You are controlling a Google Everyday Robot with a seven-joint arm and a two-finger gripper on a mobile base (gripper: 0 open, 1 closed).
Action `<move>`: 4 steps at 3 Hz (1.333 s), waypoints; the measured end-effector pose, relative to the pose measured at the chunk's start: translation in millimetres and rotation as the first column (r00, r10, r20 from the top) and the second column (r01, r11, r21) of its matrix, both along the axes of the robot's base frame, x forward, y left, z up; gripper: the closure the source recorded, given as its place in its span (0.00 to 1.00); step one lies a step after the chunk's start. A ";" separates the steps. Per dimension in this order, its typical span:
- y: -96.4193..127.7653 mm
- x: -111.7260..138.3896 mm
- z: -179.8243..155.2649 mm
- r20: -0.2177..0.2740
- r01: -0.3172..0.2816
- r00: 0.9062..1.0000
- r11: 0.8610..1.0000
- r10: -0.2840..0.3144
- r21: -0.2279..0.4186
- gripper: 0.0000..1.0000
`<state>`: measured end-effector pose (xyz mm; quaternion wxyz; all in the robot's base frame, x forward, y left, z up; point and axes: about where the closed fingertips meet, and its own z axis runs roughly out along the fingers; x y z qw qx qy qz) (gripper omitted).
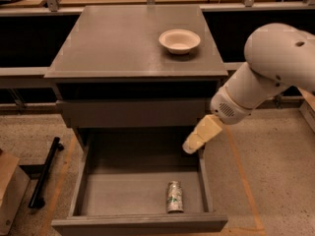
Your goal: Pick 7up can from middle drawer and place on counter
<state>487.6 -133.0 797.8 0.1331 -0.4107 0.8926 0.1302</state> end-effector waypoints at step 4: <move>51.8 37.4 -78.6 -0.071 0.140 0.989 0.980 -0.131 0.140 0.00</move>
Offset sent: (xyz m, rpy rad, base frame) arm 0.0675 0.0958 -0.1139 0.1962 0.1092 -0.1958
